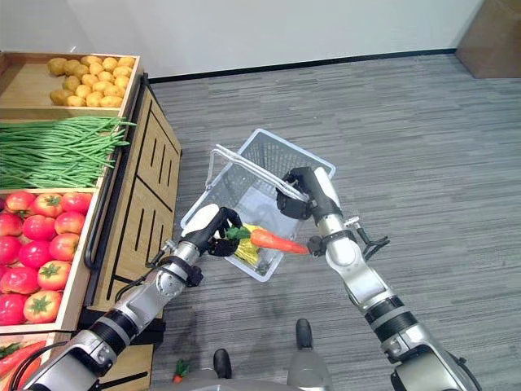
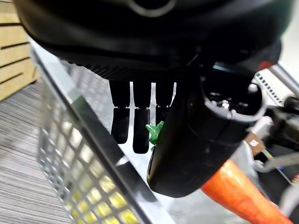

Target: Get the vegetables into the basket

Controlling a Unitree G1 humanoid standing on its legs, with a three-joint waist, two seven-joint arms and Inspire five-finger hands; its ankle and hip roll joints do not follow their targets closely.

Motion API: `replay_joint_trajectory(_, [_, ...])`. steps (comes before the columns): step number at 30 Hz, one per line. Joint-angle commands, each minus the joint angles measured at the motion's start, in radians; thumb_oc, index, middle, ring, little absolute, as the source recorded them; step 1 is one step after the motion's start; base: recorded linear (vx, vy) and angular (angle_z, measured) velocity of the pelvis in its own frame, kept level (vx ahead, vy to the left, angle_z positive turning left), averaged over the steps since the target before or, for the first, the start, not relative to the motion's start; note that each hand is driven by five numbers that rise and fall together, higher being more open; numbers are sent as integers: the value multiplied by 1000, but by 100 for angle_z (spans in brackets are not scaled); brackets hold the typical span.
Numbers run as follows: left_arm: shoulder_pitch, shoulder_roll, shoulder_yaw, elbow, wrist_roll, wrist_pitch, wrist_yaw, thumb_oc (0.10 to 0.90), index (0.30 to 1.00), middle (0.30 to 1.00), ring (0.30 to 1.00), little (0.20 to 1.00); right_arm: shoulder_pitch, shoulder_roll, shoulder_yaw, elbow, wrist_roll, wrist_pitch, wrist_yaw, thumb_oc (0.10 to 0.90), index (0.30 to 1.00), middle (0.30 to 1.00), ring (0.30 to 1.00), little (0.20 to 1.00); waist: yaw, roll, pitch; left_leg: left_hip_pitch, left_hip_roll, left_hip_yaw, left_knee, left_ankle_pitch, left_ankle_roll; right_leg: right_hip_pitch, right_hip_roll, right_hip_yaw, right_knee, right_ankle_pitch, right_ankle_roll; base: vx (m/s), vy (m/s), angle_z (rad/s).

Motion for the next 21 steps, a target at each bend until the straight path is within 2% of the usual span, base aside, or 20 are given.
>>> replay_joint_trajectory(1, [-94,0,24,91,51,-34,74,400,300,300,300,300,-63,52,-27,-216,84,-202,-22,400,300,300,300,300,-6,-45,-145,-23,17,-2,1,2,-38,73,-31,-52,0,-83,77,3,-6,-7])
replay_joint_trajectory(11, [-107,-6,52,185,154,40,111,400,300,300,300,300,-24,56,-10,-240,99,-197,-2,400,300,300,300,300,-9,-46,-141,-28,22,-3,1,7,-41,74,-28,-55,0,-84,73,0,-1,-3])
replay_joint_trajectory(16, [-126,-37,72,240,192,106,168,400,300,300,300,300,-1,77,32,-272,111,-195,9,400,300,300,300,300,-11,-50,-133,-33,25,-7,1,10,-42,72,-27,-57,0,-83,71,0,0,0])
replay_joint_trajectory(21, [-139,-54,60,241,197,103,165,400,300,300,300,300,-9,78,59,-289,116,-193,16,400,300,300,300,300,-12,-52,-129,-34,26,-5,1,11,-42,68,-26,-56,0,-82,70,0,0,0])
